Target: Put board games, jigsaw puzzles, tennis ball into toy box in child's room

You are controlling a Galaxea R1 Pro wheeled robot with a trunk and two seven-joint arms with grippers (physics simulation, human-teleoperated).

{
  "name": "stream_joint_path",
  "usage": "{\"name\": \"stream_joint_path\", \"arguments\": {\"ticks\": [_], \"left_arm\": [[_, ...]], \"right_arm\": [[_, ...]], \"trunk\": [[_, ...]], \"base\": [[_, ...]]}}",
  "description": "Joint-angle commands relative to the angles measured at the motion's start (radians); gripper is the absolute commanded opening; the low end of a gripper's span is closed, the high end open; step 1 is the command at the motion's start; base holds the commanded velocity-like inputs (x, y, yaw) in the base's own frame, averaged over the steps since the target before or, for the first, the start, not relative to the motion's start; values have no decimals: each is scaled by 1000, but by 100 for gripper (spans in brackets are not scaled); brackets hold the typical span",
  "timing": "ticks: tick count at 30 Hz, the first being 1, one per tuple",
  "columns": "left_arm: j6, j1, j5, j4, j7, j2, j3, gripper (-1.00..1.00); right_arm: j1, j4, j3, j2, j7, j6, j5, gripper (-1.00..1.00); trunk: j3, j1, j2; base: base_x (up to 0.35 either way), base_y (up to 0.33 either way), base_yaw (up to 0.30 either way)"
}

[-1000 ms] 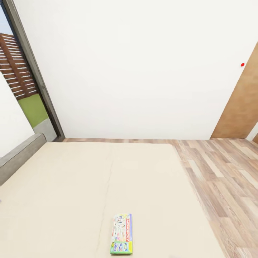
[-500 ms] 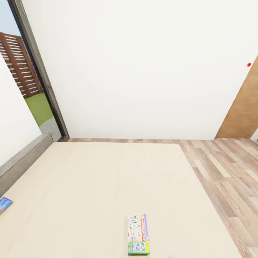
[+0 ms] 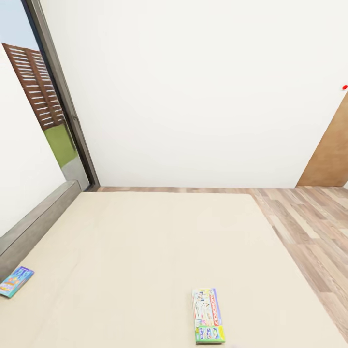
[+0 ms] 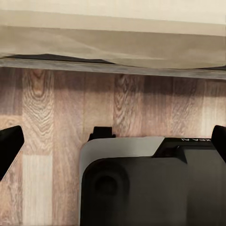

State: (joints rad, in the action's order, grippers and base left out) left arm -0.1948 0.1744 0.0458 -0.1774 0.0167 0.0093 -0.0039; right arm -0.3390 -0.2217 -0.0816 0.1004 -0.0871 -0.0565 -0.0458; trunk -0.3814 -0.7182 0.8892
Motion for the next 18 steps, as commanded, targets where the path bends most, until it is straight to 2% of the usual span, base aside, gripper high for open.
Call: {"name": "stream_joint_path", "arguments": {"ticks": [1, 18], "left_arm": [[-3, 1, 5, 1, 2, 0, -1, 100], [-3, 0, 5, 1, 2, 1, -1, 100]], "right_arm": [[0, -2, -6, 1, -2, -5, -5, 100], [0, -2, -6, 1, -2, -5, -5, 100]], "trunk": [[-1, 0, 1], [-1, 0, 1]], "base": [[0, 285, 0], [0, 285, 0]]}}
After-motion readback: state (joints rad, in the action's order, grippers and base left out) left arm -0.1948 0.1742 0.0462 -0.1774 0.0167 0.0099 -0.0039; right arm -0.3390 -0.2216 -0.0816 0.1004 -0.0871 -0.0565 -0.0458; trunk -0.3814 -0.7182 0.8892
